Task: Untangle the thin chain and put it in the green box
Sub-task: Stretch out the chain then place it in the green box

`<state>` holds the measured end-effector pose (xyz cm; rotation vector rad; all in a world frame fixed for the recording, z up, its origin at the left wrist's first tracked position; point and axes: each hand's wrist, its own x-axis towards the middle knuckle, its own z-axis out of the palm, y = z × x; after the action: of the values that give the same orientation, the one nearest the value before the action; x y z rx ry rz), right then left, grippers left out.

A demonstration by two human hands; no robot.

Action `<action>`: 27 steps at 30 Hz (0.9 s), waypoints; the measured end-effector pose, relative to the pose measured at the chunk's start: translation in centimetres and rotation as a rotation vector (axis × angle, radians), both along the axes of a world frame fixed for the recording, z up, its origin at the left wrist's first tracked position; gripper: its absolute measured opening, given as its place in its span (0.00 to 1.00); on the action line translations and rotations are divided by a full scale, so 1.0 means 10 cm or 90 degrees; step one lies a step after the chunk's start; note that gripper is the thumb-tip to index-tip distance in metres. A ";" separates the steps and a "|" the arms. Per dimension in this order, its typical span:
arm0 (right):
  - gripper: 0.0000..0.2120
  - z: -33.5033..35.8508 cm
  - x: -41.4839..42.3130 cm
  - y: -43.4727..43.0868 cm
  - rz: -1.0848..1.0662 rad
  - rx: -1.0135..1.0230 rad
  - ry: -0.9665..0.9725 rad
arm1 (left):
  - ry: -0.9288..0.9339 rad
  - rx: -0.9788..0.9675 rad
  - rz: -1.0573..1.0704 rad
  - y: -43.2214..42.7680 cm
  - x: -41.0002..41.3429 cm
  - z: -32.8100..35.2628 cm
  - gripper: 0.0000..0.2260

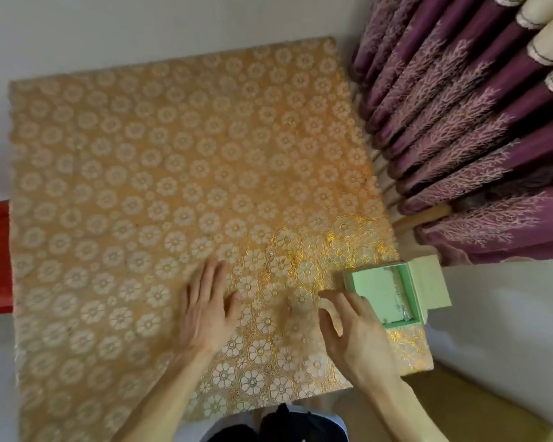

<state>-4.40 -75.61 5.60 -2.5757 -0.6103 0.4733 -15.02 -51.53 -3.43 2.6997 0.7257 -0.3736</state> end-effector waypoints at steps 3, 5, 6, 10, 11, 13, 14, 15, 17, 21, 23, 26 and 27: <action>0.13 -0.13 0.15 0.38 0.091 -0.030 0.004 | 0.020 0.026 -0.008 0.00 -0.08 -0.17 0.29; 0.14 -0.24 0.28 0.61 0.141 -0.046 0.014 | 0.023 0.040 -0.004 -0.02 -0.10 -0.24 0.30; 0.15 -0.30 0.36 0.70 0.157 -0.058 0.024 | 0.019 0.046 -0.001 -0.03 -0.10 -0.26 0.30; 0.20 -0.52 0.61 1.00 0.195 -0.130 0.037 | -0.010 0.034 0.001 -0.04 -0.12 -0.29 0.30; 0.20 -0.56 0.64 1.04 0.215 -0.150 0.032 | -0.019 0.040 0.001 -0.04 -0.13 -0.31 0.30; 0.19 -0.61 0.67 1.07 0.237 -0.144 0.019 | -0.025 0.046 0.002 -0.03 -0.13 -0.33 0.30; 0.18 -0.63 0.67 1.06 0.237 -0.119 0.004 | -0.028 0.048 0.004 -0.03 -0.13 -0.34 0.30; 0.16 -0.67 0.66 1.02 0.232 -0.090 -0.014 | -0.033 0.054 0.004 -0.03 -0.13 -0.35 0.30; 0.12 -0.74 0.64 0.95 0.222 -0.048 -0.051 | -0.037 0.058 0.002 -0.04 -0.13 -0.35 0.31; 0.08 -0.74 0.65 0.95 0.199 -0.033 -0.031 | -0.025 0.054 0.003 -0.03 -0.12 -0.33 0.31; 0.06 -0.68 0.64 0.98 0.172 -0.011 0.003 | -0.014 0.046 0.001 -0.03 -0.12 -0.31 0.31; 0.04 -0.49 0.65 1.01 0.044 0.035 0.090 | -0.036 0.009 0.034 -0.05 -0.09 -0.26 0.30; 0.04 -0.42 0.66 0.99 -0.007 0.046 0.137 | -0.049 -0.012 0.059 -0.05 -0.06 -0.22 0.30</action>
<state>2.17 -65.70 1.42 -2.4165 -0.5270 0.7012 -15.60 -52.02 -5.61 2.6346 0.8176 -0.2505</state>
